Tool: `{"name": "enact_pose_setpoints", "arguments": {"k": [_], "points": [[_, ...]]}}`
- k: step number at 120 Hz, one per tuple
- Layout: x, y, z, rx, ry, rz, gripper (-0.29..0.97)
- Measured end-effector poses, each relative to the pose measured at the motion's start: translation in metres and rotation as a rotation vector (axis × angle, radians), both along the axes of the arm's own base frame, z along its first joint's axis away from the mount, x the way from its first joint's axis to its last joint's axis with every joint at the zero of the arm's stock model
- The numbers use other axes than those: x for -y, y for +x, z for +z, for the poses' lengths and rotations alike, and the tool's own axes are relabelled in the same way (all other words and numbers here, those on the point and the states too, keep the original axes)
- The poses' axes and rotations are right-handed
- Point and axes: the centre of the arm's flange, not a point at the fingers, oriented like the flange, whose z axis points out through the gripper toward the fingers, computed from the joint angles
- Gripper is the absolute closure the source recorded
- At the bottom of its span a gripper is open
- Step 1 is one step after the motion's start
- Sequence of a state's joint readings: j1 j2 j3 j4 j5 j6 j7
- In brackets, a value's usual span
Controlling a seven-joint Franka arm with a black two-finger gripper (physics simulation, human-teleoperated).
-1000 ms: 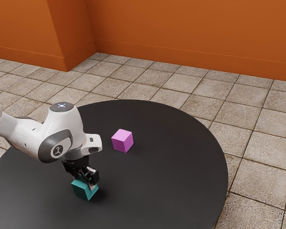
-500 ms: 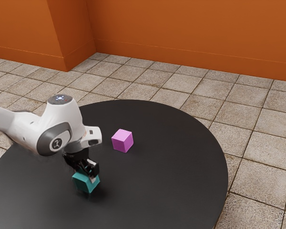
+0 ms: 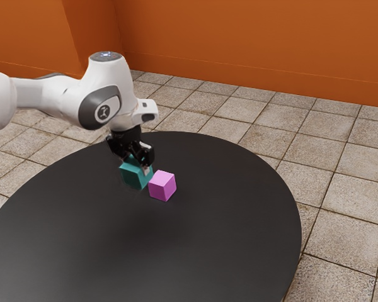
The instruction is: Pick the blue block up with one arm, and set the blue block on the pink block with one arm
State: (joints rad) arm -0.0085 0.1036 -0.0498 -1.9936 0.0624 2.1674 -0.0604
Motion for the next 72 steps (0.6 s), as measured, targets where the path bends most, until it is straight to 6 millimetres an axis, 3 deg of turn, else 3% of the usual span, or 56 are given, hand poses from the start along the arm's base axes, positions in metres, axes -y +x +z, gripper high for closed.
{"name": "enact_pose_setpoints", "arguments": {"k": [21, 52, 72], "points": [[-0.003, 0.039, -0.014, -0.046, 0.005, 0.005, 0.31], [-0.015, 0.068, -0.037, -0.083, 0.012, 0.023, 0.31], [-0.016, 0.084, -0.04, -0.081, 0.012, 0.022, 0.31]]}}
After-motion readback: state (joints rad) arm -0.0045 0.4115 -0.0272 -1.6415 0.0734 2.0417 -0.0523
